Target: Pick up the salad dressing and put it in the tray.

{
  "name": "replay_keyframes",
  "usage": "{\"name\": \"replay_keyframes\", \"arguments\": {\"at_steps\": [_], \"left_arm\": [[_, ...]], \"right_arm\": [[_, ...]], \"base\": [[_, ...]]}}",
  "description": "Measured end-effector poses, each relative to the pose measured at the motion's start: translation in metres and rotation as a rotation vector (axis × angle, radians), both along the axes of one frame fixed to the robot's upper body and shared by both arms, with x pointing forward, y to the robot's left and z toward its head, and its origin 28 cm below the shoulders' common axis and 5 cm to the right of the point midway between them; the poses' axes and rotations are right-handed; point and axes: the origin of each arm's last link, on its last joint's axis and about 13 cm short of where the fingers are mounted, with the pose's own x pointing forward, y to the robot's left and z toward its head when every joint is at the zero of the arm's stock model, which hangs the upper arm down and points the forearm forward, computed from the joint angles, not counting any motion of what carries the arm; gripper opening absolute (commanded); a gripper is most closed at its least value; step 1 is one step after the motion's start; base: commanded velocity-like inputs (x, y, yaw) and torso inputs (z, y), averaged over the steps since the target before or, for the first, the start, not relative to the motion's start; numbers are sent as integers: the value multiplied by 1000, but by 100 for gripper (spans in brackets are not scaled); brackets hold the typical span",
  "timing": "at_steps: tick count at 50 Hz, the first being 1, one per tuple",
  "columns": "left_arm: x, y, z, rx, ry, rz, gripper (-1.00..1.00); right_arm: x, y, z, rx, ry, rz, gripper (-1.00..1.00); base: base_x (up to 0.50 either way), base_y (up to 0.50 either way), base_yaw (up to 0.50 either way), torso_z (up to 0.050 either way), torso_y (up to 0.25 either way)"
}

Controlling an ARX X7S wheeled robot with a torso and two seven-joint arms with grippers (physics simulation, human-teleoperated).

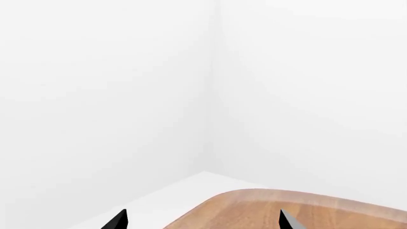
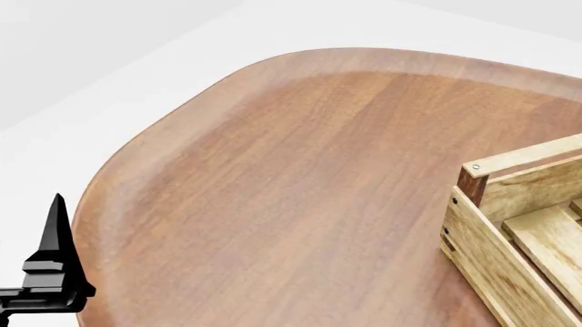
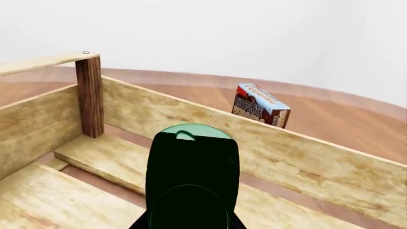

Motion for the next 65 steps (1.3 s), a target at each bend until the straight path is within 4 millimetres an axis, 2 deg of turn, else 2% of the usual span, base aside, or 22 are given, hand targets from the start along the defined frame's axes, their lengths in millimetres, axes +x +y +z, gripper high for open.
{"name": "replay_keyframes", "arguments": {"at_steps": [24,25,55,65], "left_arm": [[0,0,0,4,-4,0,100],[0,0,0,4,-4,0,100],[-1,0,0,3,-4,-1,100],[-1,0,1,2,-7,0,100]], "right_arm": [[-8,5,-14,16,18,-9,-100],[-8,5,-14,17,18,-11,100],[-9,2,-13,-9,30,-7,100],[-8,0,-5,-27,11,24,100]], "base": [[0,0,0,0,0],[0,0,0,0,0],[0,0,0,0,0],[0,0,0,0,0]]}}
